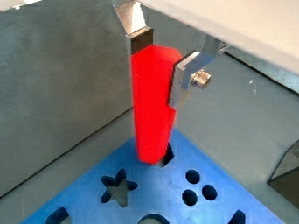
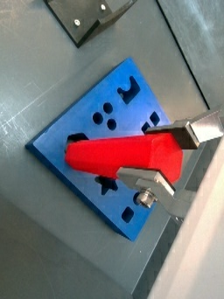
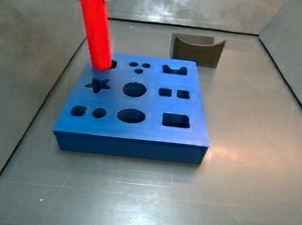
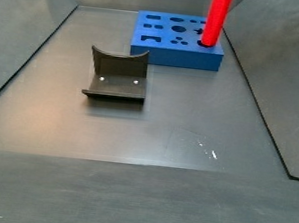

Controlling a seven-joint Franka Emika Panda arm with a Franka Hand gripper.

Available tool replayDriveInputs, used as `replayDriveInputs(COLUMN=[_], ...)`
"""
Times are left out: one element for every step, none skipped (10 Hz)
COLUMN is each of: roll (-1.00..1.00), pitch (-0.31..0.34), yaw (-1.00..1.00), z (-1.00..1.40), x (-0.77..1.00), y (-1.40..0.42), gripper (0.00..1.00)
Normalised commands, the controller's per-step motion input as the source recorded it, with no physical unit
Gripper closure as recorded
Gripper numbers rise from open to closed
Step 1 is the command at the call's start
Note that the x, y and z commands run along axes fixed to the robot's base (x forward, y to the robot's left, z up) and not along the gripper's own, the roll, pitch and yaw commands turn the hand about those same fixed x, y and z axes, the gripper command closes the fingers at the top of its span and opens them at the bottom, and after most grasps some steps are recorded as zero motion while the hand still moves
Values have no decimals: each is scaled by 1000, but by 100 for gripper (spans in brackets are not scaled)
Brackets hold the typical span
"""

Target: Insert the hexagon object.

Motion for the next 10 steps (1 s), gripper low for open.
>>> replayDriveInputs(roll=[-31, 0, -13, -66, -106, -103, -70, -76, -76, -4], pitch=[30, 29, 57, 73, 53, 30, 26, 33, 19, 0], yaw=[-14, 0, 0, 0, -63, -111, -103, -114, -109, -71], z=[-360, -320, -360, -386, -363, -326, -249, -240, -243, -174], x=[69, 29, 183, 354, 391, 317, 260, 274, 220, 0], y=[309, 314, 240, 23, -6, -71, -117, -69, -83, -49], gripper=[100, 100, 100, 100, 100, 100, 100, 100, 100, 100])
